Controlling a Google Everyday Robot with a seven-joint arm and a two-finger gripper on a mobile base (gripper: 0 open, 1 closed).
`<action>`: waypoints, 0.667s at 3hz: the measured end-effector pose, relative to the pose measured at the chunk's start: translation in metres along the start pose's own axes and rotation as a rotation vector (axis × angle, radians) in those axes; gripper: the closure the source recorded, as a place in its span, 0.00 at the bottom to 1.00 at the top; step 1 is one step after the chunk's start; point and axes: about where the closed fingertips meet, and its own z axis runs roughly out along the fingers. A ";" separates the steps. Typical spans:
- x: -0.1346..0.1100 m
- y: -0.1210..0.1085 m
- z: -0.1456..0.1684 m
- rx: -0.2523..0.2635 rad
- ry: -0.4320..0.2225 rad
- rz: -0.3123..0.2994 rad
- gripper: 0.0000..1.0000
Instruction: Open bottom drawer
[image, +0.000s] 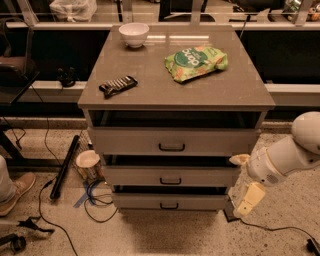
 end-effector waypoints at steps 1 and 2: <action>0.035 -0.017 0.038 -0.033 -0.010 -0.044 0.00; 0.083 -0.031 0.107 -0.104 -0.065 -0.076 0.00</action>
Offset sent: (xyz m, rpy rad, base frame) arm 0.0268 -0.0292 -0.2102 0.1350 0.0138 0.1593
